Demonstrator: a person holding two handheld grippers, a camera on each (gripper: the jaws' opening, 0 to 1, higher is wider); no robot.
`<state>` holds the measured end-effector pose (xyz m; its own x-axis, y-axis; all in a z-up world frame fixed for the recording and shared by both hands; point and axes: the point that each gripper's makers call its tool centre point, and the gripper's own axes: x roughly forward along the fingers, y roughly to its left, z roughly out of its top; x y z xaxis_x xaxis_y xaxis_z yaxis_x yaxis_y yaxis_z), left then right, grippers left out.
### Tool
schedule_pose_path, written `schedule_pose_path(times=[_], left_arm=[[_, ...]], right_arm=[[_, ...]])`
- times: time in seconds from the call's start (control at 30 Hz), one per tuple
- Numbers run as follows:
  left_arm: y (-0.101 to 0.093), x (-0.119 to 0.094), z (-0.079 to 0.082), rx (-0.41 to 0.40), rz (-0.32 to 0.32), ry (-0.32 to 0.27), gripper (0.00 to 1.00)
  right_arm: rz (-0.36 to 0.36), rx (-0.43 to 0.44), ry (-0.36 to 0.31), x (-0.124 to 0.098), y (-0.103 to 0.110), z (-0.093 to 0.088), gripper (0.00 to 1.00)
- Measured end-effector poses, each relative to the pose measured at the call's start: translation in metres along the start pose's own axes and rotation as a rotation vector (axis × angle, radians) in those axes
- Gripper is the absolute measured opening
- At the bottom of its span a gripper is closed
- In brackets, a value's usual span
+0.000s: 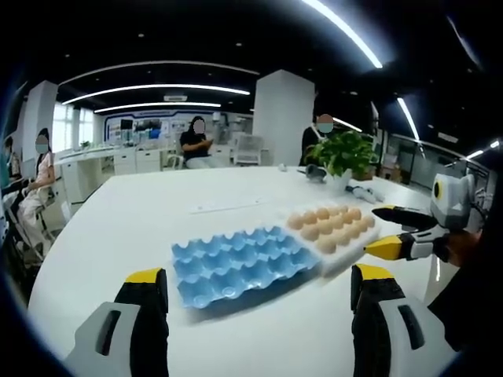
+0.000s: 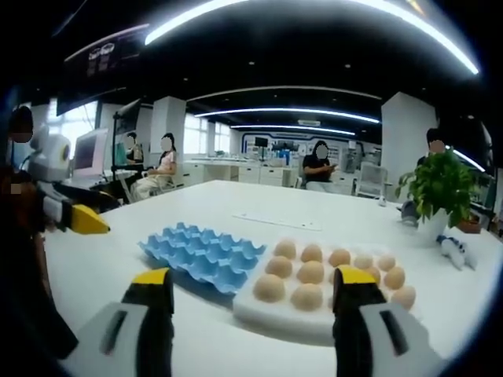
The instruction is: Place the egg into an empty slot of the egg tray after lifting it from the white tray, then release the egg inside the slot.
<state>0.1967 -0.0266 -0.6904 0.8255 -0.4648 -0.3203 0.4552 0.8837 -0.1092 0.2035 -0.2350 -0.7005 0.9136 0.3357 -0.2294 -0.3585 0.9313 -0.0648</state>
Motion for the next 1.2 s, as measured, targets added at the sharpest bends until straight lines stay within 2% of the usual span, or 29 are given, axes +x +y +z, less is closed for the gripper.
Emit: schedule_pose_path(times=[0.8, 0.9, 1.0, 1.1, 1.13, 1.2], left_arm=[[0.002, 0.0, 0.001, 0.006, -0.024, -0.003, 0.97], [0.002, 0.0, 0.002, 0.016, -0.055, -0.007, 0.97], [0.0, -0.001, 0.006, 0.026, -0.12, -0.022, 0.99], [-0.009, -0.005, 0.01, 0.005, -0.262, -0.033, 0.97], [-0.011, -0.007, 0.01, 0.018, -0.295, -0.03, 0.97], [-0.012, -0.009, 0.014, 0.094, -0.351, -0.045, 0.97]], right_arm=[[0.009, -0.001, 0.014, 0.0, 0.004, -0.002, 0.85], [0.018, 0.017, 0.027, 0.003, 0.004, -0.006, 0.83], [0.011, 0.016, 0.032, 0.005, 0.0, -0.008, 0.83], [-0.003, 0.009, 0.035, 0.011, -0.007, -0.005, 0.83], [-0.003, 0.013, 0.036, 0.013, -0.008, -0.005, 0.82], [-0.003, 0.001, 0.045, 0.019, -0.01, -0.005, 0.8]])
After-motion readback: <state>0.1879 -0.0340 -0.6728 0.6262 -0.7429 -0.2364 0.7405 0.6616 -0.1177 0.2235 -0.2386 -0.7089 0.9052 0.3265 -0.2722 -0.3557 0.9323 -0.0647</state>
